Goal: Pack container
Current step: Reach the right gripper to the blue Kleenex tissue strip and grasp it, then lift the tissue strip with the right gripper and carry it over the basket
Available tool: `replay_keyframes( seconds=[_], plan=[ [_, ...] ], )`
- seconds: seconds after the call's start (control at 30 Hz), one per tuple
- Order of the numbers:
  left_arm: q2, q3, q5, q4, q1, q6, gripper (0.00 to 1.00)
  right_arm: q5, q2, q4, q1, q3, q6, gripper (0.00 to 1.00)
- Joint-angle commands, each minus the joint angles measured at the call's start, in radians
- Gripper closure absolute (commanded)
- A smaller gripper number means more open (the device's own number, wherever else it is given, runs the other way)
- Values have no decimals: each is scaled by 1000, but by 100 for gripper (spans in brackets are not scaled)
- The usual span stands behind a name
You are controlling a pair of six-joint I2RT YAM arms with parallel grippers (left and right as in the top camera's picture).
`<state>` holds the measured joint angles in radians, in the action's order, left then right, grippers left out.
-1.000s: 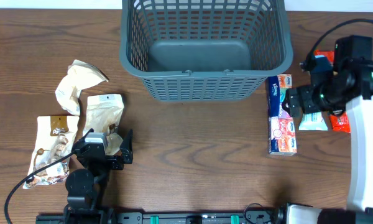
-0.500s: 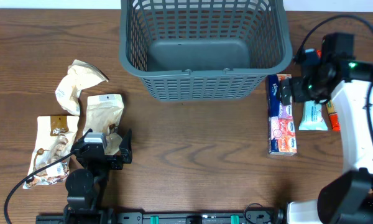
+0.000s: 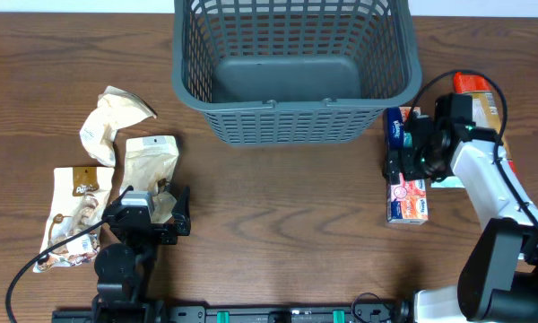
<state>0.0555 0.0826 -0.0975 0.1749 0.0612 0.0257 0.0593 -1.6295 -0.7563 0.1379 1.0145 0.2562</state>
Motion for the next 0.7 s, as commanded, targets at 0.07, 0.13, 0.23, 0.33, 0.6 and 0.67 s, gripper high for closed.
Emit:
replay_keyframes(
  seconds=[0.07, 0.13, 0.23, 0.33, 0.6, 0.67],
  plan=[
    [1, -24, 12, 2, 3, -6, 1, 2, 0, 103, 1, -70, -43, 1],
    [1, -24, 12, 2, 3, -6, 1, 8, -1, 134, 1, -92, -50, 1],
    [1, -24, 12, 2, 3, -6, 1, 9, -1, 169, 1, -112, -54, 1],
    [1, -24, 12, 2, 3, -6, 1, 8, -1, 208, 1, -124, -62, 1],
    [1, -24, 12, 2, 3, -6, 1, 8, -15, 275, 1, -129, -77, 8],
    [1, -24, 11, 2, 3, -6, 1, 8, -29, 280, 1, -129, -76, 4]
  ],
)
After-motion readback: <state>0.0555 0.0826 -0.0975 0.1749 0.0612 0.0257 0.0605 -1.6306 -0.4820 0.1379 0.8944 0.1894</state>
